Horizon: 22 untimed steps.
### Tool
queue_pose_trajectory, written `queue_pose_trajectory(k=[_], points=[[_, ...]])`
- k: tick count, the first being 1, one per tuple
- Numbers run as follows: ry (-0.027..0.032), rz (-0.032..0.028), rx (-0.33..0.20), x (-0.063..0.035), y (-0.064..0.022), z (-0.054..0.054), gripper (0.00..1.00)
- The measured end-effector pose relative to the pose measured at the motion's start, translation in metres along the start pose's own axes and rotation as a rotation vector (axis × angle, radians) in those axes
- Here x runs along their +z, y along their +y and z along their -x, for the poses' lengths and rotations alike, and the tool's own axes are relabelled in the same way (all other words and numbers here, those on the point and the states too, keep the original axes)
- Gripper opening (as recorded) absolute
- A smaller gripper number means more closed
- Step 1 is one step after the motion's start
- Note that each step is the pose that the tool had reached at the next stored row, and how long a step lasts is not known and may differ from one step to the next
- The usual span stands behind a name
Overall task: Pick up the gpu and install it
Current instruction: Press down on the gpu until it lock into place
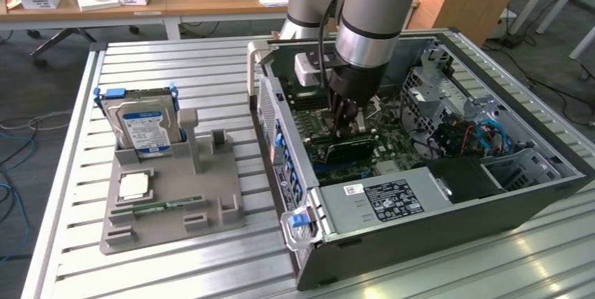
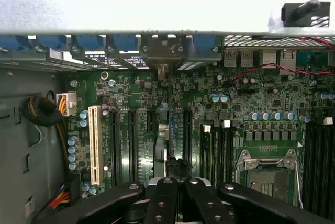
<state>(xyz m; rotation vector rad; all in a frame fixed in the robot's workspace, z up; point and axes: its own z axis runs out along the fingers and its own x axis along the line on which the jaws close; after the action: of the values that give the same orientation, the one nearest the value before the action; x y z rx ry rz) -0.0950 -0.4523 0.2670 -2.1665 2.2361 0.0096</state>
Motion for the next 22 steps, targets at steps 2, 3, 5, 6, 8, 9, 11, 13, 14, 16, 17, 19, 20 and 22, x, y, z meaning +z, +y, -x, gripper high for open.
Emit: queue_pose_trajectory(k=[2, 3, 5, 6, 8, 9, 11, 13, 14, 16, 17, 19, 20, 22], points=[[0.0002, 0.0001, 0.0, 0.0001, 0.0001, 0.0, 0.1], [0.0003, 0.0001, 0.0, 0.0001, 0.0001, 0.0, 0.1], [-0.0001, -0.0001, 0.0, 0.0007, 0.0003, 0.0, 0.1], [0.0003, 0.0, 0.0, 0.0011, 0.0004, 0.0, 0.1], [0.0007, 0.0003, 0.0, 0.0014, 0.0005, -0.0001, 0.1], [0.0006, 0.0003, 0.0, 0.0014, 0.0005, -0.0001, 0.1], [0.0002, 0.0001, 0.0, 0.0017, 0.0006, 0.0, 0.1], [0.0006, 0.0001, 0.0, 0.0024, 0.0008, -0.0001, 0.1], [0.0007, 0.0002, 0.0, 0.0025, 0.0009, -0.0001, 0.1], [0.0005, 0.0003, 0.0, 0.0026, 0.0009, -0.0001, 0.1], [0.0002, 0.0001, 0.0, 0.0027, 0.0009, -0.0001, 0.1], [0.0001, 0.0001, 0.0, 0.0028, 0.0009, -0.0001, 0.1], [0.0002, 0.0, 0.0, 0.0031, 0.0009, -0.0001, 0.1], [-0.0007, -0.0004, 0.0, 0.004, 0.0009, 0.0, 0.1]])
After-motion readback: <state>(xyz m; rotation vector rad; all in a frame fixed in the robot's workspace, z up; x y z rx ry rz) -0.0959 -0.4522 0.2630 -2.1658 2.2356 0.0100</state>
